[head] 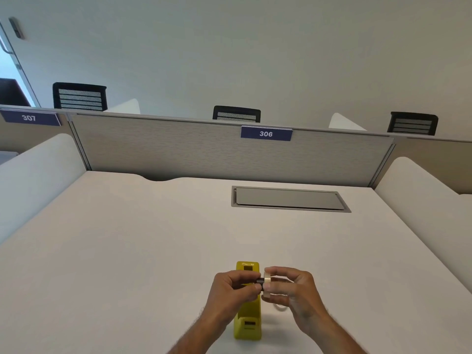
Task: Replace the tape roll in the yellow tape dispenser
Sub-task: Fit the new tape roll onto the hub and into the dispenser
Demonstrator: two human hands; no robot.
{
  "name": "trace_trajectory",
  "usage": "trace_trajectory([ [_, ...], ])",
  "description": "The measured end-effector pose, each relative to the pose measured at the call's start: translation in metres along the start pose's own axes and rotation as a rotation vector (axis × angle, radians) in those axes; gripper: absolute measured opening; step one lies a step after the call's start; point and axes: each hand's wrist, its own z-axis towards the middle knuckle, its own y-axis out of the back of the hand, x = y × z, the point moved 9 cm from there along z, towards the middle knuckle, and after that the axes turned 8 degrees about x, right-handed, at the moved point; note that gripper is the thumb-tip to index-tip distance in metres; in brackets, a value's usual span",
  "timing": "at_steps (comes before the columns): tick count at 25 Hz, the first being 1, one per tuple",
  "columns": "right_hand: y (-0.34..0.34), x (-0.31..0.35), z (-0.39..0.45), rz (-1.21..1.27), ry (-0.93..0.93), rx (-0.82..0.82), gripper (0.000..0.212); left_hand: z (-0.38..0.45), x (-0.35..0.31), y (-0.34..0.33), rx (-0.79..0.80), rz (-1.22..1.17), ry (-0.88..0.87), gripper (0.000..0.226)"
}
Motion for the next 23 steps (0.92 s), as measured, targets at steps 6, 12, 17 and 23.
trace_trajectory([
  [6, 0.001, -0.005, 0.003, 0.043, 0.022, -0.030, 0.011, 0.001, 0.005, 0.004, -0.030, 0.029, 0.014, 0.024],
  [12, -0.003, -0.013, 0.003, 0.055, -0.010, 0.032, 0.042, 0.000, 0.006, 0.007, -0.015, 0.050, 0.010, 0.026],
  [17, -0.005, -0.013, 0.003, 0.044, -0.008, 0.041, 0.045, 0.000, 0.006, 0.007, 0.000, 0.074, 0.005, 0.026],
  [23, -0.008, -0.015, 0.004, 0.013, -0.007, 0.069, 0.045, 0.001, -0.002, 0.002, 0.058, 0.170, -0.028, 0.028],
])
